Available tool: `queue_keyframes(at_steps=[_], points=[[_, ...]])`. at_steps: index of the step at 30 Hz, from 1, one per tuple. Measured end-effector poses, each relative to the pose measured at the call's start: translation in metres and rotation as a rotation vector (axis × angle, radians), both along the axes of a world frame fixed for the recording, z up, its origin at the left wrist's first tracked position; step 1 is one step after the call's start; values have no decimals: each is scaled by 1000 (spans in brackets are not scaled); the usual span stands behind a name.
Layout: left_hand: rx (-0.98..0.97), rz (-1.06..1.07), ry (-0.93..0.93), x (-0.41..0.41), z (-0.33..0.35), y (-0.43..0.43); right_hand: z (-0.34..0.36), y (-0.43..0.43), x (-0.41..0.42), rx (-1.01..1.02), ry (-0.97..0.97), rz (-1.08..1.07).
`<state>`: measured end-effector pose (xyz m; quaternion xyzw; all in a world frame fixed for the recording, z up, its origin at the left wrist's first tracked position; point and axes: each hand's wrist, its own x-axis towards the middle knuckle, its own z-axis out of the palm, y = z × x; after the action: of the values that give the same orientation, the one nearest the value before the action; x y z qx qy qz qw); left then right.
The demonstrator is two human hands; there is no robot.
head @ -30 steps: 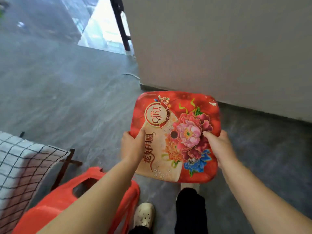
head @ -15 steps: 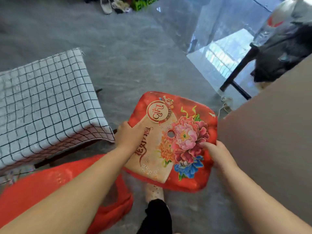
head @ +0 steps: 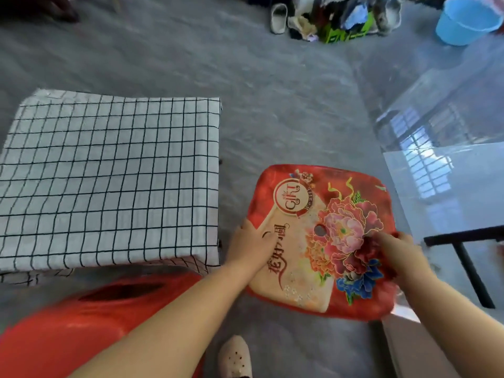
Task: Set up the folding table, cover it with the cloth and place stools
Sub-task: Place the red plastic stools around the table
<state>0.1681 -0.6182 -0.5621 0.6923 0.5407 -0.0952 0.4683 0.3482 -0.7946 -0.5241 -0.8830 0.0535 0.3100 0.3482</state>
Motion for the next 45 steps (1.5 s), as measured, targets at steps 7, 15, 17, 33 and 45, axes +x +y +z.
queue_keyframes(at_steps=[7,15,17,33,45], points=[[-6,20,-5,78,-20,64,-40,74,97,-8,-22,130],[85,-24,113,149,-53,90,-98,127,171,-91,-33,167],[118,-47,154,156,-58,91,-108,131,174,-155,-61,149],[151,17,49,124,-57,85,-103,136,138,-357,-388,203],[484,323,-123,-248,34,55,-26,167,-181,-111,-380,553]])
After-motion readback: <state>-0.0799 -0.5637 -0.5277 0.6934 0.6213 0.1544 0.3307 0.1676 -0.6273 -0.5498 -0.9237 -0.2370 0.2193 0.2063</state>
